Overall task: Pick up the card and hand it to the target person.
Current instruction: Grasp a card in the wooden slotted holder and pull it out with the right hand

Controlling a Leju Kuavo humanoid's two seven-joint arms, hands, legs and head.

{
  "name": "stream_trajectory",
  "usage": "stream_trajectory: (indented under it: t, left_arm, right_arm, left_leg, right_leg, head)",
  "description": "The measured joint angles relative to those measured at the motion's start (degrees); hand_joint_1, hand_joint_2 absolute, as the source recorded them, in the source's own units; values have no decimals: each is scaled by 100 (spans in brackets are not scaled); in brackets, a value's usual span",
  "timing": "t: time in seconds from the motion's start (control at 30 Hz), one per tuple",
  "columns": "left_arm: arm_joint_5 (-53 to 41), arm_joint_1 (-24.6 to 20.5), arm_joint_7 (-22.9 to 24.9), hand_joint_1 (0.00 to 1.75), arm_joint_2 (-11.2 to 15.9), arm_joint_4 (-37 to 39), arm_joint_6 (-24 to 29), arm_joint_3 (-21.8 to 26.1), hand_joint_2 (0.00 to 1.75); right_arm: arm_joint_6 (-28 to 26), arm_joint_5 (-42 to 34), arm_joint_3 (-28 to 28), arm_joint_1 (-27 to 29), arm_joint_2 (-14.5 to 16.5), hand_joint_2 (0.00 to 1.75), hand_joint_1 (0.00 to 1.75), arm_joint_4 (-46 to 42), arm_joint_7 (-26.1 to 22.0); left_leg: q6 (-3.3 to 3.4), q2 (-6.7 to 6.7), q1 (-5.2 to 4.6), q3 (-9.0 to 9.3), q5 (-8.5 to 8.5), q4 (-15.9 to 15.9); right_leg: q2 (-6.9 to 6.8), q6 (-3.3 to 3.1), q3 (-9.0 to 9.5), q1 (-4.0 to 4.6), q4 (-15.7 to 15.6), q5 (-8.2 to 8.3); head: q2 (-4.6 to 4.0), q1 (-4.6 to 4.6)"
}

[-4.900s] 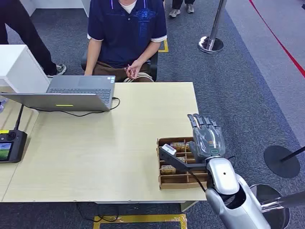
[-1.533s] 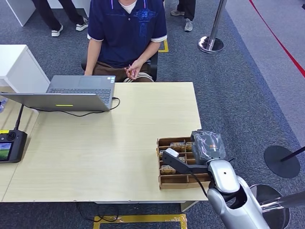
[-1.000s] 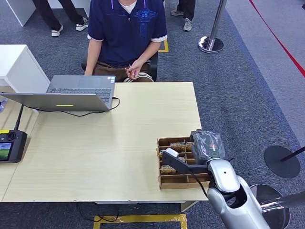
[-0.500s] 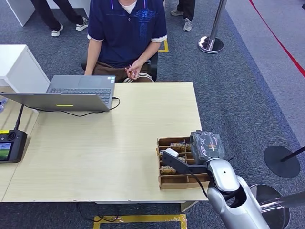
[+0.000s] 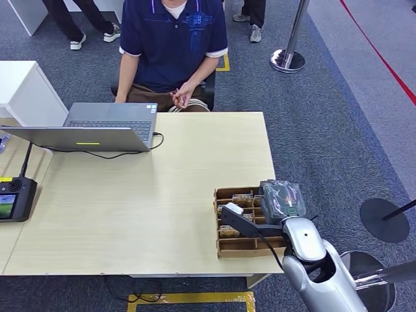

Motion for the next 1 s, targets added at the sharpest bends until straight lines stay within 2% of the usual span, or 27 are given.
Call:
stream_trajectory:
  t: [0.03,0.07,0.2,0.5,1.0]
  left_arm:
    - [0,0,3,0,1,0,-12,0,0]
    - [1,0,5,0,2,0,-30,0,0]
    - [18,0,-108,0,16,0,-128,0,175]
    - [13,1,-250,0,56,0,-149,-4,175]
    - [29,2,-172,0,66,0,-131,-2,175]
  right_arm:
    - [-2,-3,0,0,0,175,161,3,0]
    - [-3,-7,0,1,0,175,162,5,0]
    - [-21,-14,0,10,0,175,171,7,1]
    - [-67,0,0,31,0,175,171,7,7]
    - [-198,-4,-80,78,-24,175,171,-126,33]
  left_leg:
    - [0,0,0,0,0,0]
    - [0,1,0,1,0,0]
    - [0,1,0,2,0,0]
    - [0,1,0,4,0,0]
    - [0,1,0,4,0,0]
  right_leg:
    - [0,0,0,0,0,0]
    - [1,0,0,0,0,0]
    - [1,0,0,0,0,0]
    - [1,0,1,0,0,0]
    - [1,0,1,0,0,0]
  head:
    - [0,0]
    - [0,0]
    - [0,0]
    - [0,0]
    - [0,0]
